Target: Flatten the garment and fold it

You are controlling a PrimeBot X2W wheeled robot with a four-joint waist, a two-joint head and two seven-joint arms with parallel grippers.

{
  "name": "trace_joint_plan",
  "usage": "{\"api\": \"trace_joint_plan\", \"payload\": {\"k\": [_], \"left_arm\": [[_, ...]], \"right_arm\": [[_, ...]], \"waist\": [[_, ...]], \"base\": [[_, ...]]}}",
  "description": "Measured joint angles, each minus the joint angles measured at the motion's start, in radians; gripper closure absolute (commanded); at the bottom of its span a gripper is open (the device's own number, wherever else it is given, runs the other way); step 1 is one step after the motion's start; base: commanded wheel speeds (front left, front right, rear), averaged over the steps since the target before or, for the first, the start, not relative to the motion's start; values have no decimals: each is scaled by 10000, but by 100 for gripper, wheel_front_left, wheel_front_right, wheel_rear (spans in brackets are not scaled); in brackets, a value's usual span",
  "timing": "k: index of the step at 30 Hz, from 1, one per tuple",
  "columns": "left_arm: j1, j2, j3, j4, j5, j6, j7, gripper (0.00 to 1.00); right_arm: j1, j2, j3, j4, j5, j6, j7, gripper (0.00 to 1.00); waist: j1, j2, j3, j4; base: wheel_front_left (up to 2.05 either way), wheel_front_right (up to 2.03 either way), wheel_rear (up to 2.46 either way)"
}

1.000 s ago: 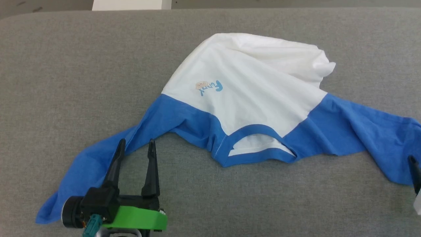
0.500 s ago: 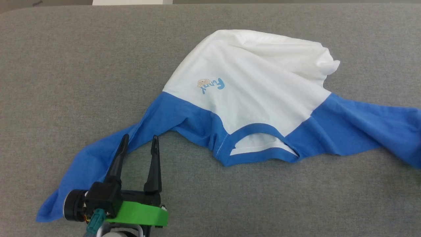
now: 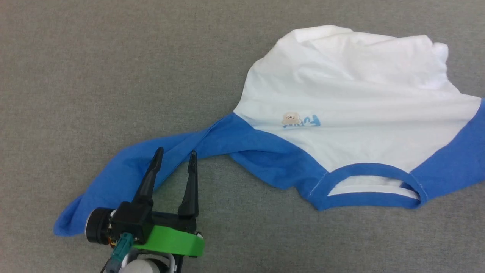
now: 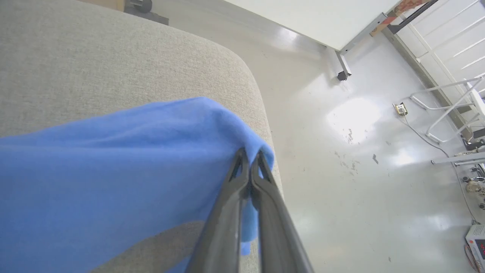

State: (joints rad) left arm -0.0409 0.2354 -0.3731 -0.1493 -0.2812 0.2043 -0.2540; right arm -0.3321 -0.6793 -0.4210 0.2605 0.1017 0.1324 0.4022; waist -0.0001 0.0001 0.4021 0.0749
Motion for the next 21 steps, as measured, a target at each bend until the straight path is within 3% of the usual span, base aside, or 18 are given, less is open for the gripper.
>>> {"api": "trace_joint_plan", "payload": {"k": [3,5,6,10,15,21], "left_arm": [[-154,-36,-113,119,21,-54,0,0],[-297,-98,-192,163,56,-67,0,0],[-389,-127,-244,198,79,-94,0,0],[-668,-207,-313,401,81,-109,0,0],[-680,-224,-245,556,8,-109,0,0],[-347,-188,-61,520,-159,-107,0,0]], "right_arm": [[-511,59,130,788,-226,0,-458,100],[-823,211,240,1181,-345,0,-765,53],[-982,309,318,1381,-410,0,-922,0],[-1414,694,537,1908,-372,0,-1411,0],[-1404,1152,602,1676,339,0,-1921,0],[190,2197,708,-550,1216,0,-2274,0]], "waist": [[0,0,244,143],[0,0,378,209],[0,0,442,236],[2,0,506,266],[1,0,185,218],[2,0,-587,58]], "base": [[0,0,0],[0,0,0],[0,0,0],[0,0,0],[0,0,0],[0,0,0]]}}
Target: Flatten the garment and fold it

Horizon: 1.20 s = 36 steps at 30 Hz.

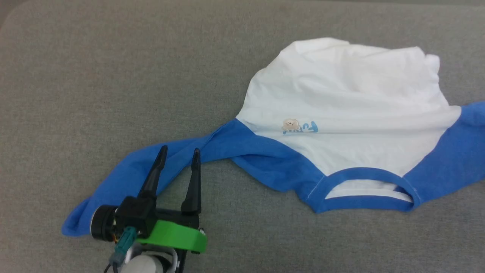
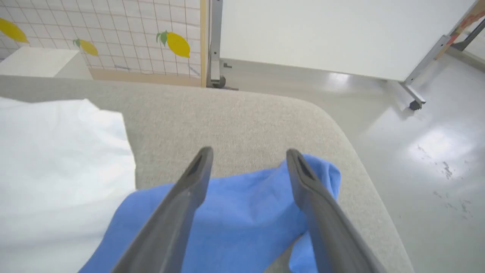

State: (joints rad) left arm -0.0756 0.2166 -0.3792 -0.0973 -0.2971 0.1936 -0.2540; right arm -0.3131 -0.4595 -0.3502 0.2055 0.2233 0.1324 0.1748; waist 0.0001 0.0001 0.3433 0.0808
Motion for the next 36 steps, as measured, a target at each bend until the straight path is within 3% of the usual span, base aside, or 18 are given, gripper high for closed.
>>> {"api": "trace_joint_plan", "payload": {"k": [7,12,15,18,24,28,36], "left_arm": [[726,132,111,-384,-35,-90,0,0],[1189,245,50,-426,169,-86,-2,0],[1172,401,-219,-495,403,-171,25,0],[816,642,-752,-637,886,-573,510,0],[-900,1055,-2142,-148,1526,-2104,2744,0],[-1871,1200,-2884,610,1649,-2842,3927,0],[-3522,1304,-4257,2282,1732,-3168,4723,0]], "right_arm": [[2613,2224,-176,-3290,153,-2,-334,0],[4079,3722,-326,-4550,136,0,-654,0],[4575,3952,-426,-4897,142,-2,-717,0],[4618,4038,-437,-5079,138,-2,-734,0],[4402,4065,-387,-5292,10,-2,-754,0],[4127,4069,-288,-5363,-40,-2,-727,0],[3924,4075,-63,-5363,-38,-2,-700,0]], "waist": [[-1,0,-847,-171],[-1,-1,-1186,-264],[-1,0,-1183,-324],[-1,-1,-1065,-357],[-1,0,-659,-399],[-1,0,-342,-432],[-1,0,330,-632]], "base": [[0,0,0],[0,0,0],[0,0,0],[0,0,0],[0,0,0],[0,0,0],[0,0,0]]}}
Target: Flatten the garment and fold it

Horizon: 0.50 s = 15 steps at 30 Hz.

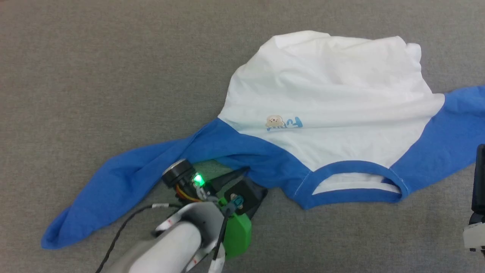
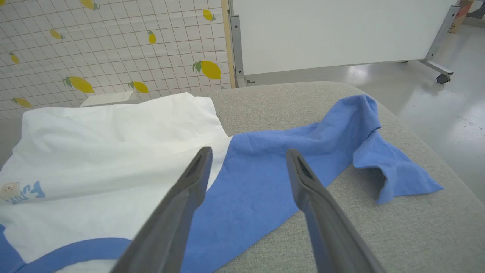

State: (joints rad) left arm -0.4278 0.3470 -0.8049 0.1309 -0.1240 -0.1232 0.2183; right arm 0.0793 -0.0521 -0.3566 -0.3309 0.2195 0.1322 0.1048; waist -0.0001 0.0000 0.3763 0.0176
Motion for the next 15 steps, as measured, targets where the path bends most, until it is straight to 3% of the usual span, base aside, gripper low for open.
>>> {"api": "trace_joint_plan", "payload": {"k": [3,4,5,9,15], "left_arm": [[-595,-65,-368,472,123,-10,-182,0],[-763,-109,-445,604,142,-38,-261,44],[-852,-153,-466,700,155,-52,-391,100],[-943,-474,-368,1200,94,82,-1005,100],[45,-610,447,1133,-752,1057,-1912,100]], "right_arm": [[-37,0,19,0,0,0,-10,0],[-52,0,23,0,0,0,-10,0],[-65,0,23,0,0,0,-10,0],[-95,0,36,13,-4,0,-12,0],[-90,-27,203,0,-113,0,21,0]], "waist": [[1,0,189,-84],[0,0,239,-112],[0,0,272,-133],[0,0,253,-179],[0,0,-170,-61]], "base": [[0,0,0],[0,0,0],[0,0,0],[0,0,0],[0,0,0]]}}
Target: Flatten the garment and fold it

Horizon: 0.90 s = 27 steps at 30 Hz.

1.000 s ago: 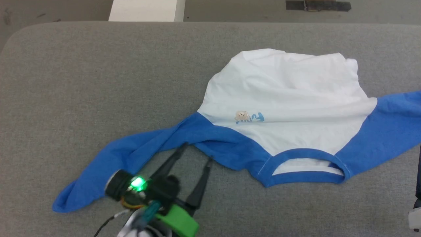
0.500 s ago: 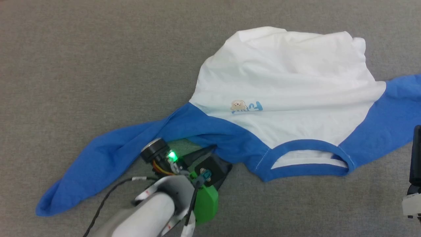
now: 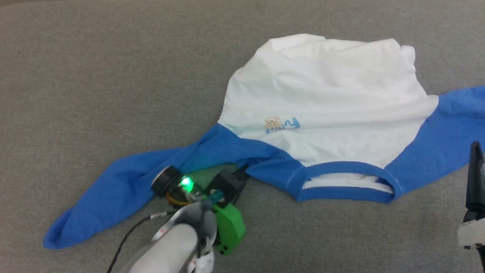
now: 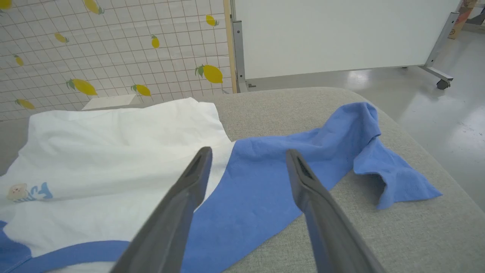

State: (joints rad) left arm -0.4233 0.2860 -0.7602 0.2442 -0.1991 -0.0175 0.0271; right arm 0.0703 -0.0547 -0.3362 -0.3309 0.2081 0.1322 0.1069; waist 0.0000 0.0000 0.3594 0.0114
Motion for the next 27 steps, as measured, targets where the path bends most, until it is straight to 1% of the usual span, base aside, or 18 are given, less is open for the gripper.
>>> {"api": "trace_joint_plan", "payload": {"k": [2,5,8,10,11,12,14,17,20,23,27], "left_arm": [[659,104,422,-368,-451,420,-190,100],[1546,424,1039,-1103,-936,1060,-385,100],[2305,920,1705,-1806,-1055,1756,-569,100],[2680,1214,1973,-2236,-1189,2013,-635,100],[2765,1275,2017,-2355,-1256,2036,-635,100],[2824,1306,2011,-2485,-1294,2046,-635,100],[2829,1266,1983,-2688,-1350,2036,-635,100],[2759,1122,1885,-2830,-1392,1987,-637,100],[2564,903,1753,-2803,-1396,1918,-652,100],[2290,777,1674,-2725,-1396,1841,-729,100],[2050,681,1651,-2579,-1396,1799,-742,100]], "right_arm": [[16,-107,178,-35,-36,0,167,0],[164,-514,529,-50,-54,0,663,0],[461,-1216,1087,-31,-19,0,1565,0],[699,-1801,1452,-13,144,0,2226,0],[789,-2098,1632,-10,199,0,2483,0],[897,-2527,1883,-12,268,0,2788,0],[988,-3223,2280,-19,472,0,3202,0],[967,-4213,2823,-33,734,0,3586,0],[854,-5152,3570,36,1078,0,4021,0],[517,-5912,4347,171,1327,0,4217,0],[-115,-6585,5189,458,1465,0,4203,0]], "waist": [[0,0,-200,81],[0,0,-427,228],[0,0,-531,429],[0,0,-545,576],[0,0,-539,635],[0,0,-520,710],[0,0,-456,825],[0,0,-282,950],[0,0,-83,1075],[0,0,106,1187],[0,0,365,1341]], "base": [[0,0,0],[0,0,0],[0,0,0],[0,0,0],[0,0,0],[0,0,0],[0,0,0],[0,0,0],[0,0,0],[0,0,0],[0,0,0]]}}
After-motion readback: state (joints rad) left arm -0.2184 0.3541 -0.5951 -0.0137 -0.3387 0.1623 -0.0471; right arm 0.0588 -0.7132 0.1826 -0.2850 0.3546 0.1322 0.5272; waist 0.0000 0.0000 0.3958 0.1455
